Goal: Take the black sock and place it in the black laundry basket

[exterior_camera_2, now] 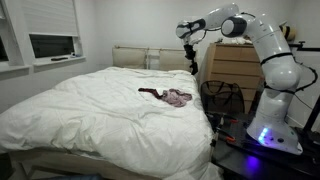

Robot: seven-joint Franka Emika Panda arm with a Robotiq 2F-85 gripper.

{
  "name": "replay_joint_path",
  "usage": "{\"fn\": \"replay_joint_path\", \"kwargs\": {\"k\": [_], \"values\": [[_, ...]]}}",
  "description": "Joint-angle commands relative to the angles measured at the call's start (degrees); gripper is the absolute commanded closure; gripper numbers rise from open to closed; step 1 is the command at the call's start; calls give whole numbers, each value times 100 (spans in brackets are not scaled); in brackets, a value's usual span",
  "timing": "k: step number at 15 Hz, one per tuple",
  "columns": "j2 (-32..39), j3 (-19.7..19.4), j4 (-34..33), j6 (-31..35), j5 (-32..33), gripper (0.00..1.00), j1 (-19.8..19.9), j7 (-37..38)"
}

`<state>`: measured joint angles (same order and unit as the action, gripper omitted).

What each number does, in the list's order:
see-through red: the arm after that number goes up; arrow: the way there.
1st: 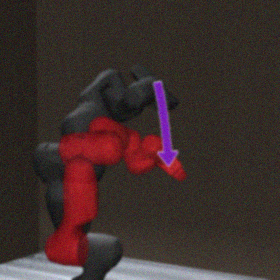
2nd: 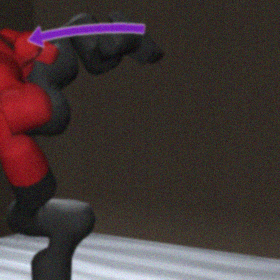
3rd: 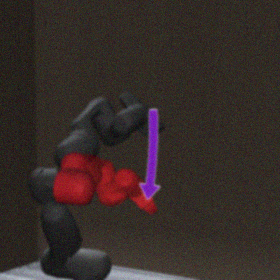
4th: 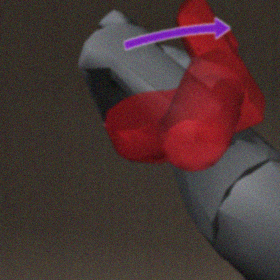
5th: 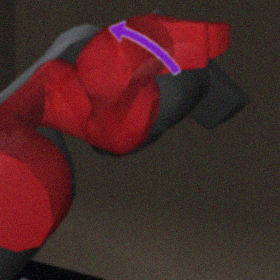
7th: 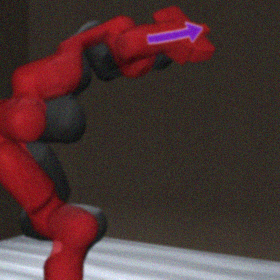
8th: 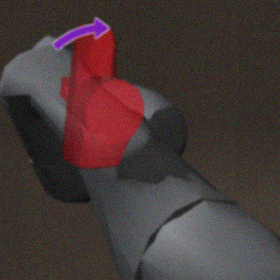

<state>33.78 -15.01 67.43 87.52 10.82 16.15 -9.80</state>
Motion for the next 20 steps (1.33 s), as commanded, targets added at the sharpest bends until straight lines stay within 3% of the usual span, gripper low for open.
{"fn": "replay_joint_path", "kwargs": {"k": [1,4,15,20], "values": [[-122,-131,98,-607,270,100,2,-212],[-434,-147,402,-635,457,100,10,-646],[-2829,-162,2515,988,45,100,716,-2369],[-3505,-536,3074,1141,-515,100,925,-3273]]}}
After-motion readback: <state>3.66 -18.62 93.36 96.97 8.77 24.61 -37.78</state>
